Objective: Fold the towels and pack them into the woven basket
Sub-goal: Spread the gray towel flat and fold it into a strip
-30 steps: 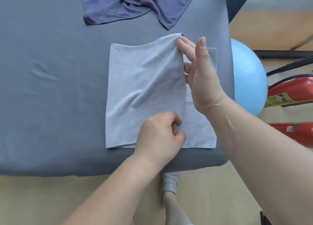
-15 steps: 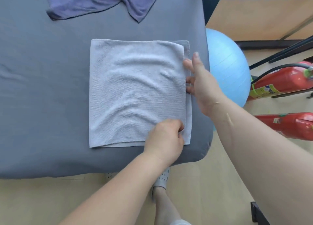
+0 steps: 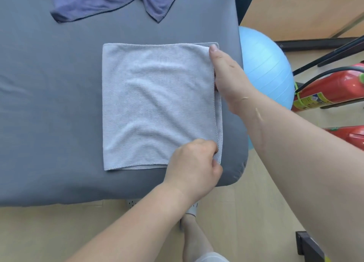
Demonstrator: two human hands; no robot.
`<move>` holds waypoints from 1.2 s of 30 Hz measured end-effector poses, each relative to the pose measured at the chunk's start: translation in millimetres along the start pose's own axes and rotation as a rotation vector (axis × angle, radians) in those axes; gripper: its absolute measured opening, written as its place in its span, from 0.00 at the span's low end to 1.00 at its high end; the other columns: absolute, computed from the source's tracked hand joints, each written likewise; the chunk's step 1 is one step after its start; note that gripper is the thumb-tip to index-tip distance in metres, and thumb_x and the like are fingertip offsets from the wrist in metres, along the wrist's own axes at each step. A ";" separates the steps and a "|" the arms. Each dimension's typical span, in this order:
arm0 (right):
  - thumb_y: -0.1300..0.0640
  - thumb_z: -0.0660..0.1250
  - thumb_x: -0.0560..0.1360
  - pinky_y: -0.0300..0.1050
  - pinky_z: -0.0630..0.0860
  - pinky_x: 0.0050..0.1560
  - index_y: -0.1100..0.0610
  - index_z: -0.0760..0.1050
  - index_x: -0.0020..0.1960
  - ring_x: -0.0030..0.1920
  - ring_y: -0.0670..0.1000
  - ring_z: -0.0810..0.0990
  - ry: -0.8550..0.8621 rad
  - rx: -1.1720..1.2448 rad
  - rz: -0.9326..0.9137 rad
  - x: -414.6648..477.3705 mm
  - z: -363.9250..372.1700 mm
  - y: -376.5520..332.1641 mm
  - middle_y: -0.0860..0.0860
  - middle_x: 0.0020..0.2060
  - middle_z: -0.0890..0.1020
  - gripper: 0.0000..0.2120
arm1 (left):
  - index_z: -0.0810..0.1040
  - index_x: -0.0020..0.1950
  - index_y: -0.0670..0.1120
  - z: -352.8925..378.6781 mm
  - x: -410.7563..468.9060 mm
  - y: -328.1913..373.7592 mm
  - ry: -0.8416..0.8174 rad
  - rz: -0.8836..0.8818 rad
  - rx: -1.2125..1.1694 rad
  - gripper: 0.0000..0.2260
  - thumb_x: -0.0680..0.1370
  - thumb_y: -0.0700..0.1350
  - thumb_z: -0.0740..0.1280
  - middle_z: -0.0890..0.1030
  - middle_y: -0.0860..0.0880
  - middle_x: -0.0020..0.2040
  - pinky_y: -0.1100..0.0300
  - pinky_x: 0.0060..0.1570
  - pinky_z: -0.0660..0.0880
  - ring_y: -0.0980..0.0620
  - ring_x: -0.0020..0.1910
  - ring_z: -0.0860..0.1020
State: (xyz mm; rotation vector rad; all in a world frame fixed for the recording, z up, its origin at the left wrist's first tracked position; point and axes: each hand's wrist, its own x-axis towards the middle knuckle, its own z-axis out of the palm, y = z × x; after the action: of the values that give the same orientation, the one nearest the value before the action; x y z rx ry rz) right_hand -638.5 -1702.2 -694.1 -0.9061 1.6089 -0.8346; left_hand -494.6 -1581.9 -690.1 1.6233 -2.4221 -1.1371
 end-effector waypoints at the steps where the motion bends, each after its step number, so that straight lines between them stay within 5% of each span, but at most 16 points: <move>1: 0.38 0.54 0.83 0.52 0.70 0.71 0.52 0.79 0.59 0.61 0.48 0.78 -0.001 -0.013 0.013 3.2 -0.1 -0.6 0.47 0.62 0.80 0.22 | 0.77 0.47 0.46 0.5 0.8 -0.3 -0.023 -0.009 0.010 0.06 0.73 0.44 0.62 0.76 0.51 0.40 0.50 0.43 0.75 0.47 0.43 0.75; 4: 0.40 0.55 0.83 0.56 0.71 0.71 0.57 0.78 0.61 0.56 0.45 0.77 0.002 -0.031 0.019 6.7 -1.8 -6.5 0.44 0.56 0.79 0.24 | 0.78 0.50 0.47 0.8 2.6 -2.2 -0.061 -0.016 0.027 0.07 0.75 0.43 0.62 0.78 0.50 0.44 0.50 0.45 0.75 0.46 0.46 0.76; 7: 0.43 0.56 0.84 0.52 0.73 0.69 0.47 0.79 0.58 0.60 0.45 0.78 0.053 0.038 -0.058 5.0 -6.0 -9.6 0.44 0.61 0.80 0.15 | 0.79 0.51 0.47 -2.9 1.6 -0.6 -0.037 -0.032 0.028 0.09 0.74 0.44 0.62 0.79 0.50 0.44 0.50 0.45 0.76 0.46 0.45 0.77; 14: 0.38 0.57 0.80 0.56 0.69 0.72 0.39 0.80 0.53 0.67 0.47 0.75 0.142 0.059 -0.112 4.2 -7.7 5.6 0.46 0.65 0.78 0.13 | 0.78 0.50 0.46 3.5 4.5 12.7 -0.041 -0.058 0.049 0.08 0.73 0.43 0.63 0.78 0.50 0.43 0.52 0.42 0.75 0.46 0.43 0.77; 18: 0.43 0.56 0.83 0.50 0.68 0.71 0.66 0.74 0.60 0.64 0.52 0.74 0.129 -0.054 -0.085 7.3 -6.5 23.7 0.57 0.64 0.75 0.26 | 0.72 0.45 0.46 19.9 14.2 11.8 -0.124 -0.066 0.135 0.02 0.74 0.39 0.62 0.75 0.48 0.42 0.55 0.32 0.61 0.44 0.40 0.72; 20: 0.41 0.57 0.81 0.55 0.69 0.70 0.71 0.70 0.60 0.63 0.58 0.73 0.119 -0.074 -0.062 8.0 -6.9 30.0 0.62 0.65 0.73 0.30 | 0.74 0.48 0.46 26.3 16.5 8.7 -0.114 -0.061 0.151 0.05 0.74 0.39 0.62 0.77 0.48 0.44 0.56 0.35 0.62 0.44 0.40 0.72; 25: 0.50 0.61 0.84 0.34 0.69 0.67 0.58 0.72 0.73 0.68 0.43 0.73 0.126 -0.070 -0.055 0.7 -9.5 29.4 0.51 0.72 0.74 0.21 | 0.76 0.50 0.47 31.1 12.8 1.9 -0.045 -0.028 0.106 0.06 0.74 0.40 0.64 0.77 0.49 0.44 0.55 0.37 0.64 0.44 0.42 0.75; 28: 0.55 0.62 0.83 0.45 0.70 0.69 0.70 0.74 0.63 0.64 0.49 0.76 0.148 -0.122 -0.067 -0.6 -11.5 27.9 0.55 0.66 0.77 0.18 | 0.75 0.46 0.47 33.6 8.6 -2.3 -0.032 0.019 0.086 0.02 0.74 0.41 0.64 0.77 0.49 0.42 0.53 0.37 0.67 0.44 0.42 0.75; 32: 0.54 0.63 0.82 0.45 0.68 0.72 0.50 0.80 0.53 0.65 0.42 0.72 0.149 -0.029 -0.083 0.7 -14.5 22.0 0.40 0.61 0.73 0.07 | 0.76 0.41 0.46 32.5 3.4 -3.9 0.030 0.082 0.014 0.01 0.71 0.42 0.65 0.76 0.50 0.36 0.52 0.34 0.73 0.45 0.36 0.74; 36: 0.53 0.62 0.82 0.39 0.68 0.68 0.53 0.80 0.56 0.64 0.41 0.72 0.189 -0.038 -0.139 -2.2 -16.5 25.7 0.40 0.60 0.73 0.09 | 0.77 0.42 0.47 34.5 0.4 0.3 0.039 0.095 0.015 0.02 0.72 0.42 0.65 0.76 0.50 0.38 0.54 0.34 0.71 0.46 0.37 0.75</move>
State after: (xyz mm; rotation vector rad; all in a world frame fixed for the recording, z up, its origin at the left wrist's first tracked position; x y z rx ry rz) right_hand -658.0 -1687.1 -712.3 -0.9994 1.7439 -1.0141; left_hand -508.3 -1563.0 -715.4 1.5014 -2.4598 -1.0661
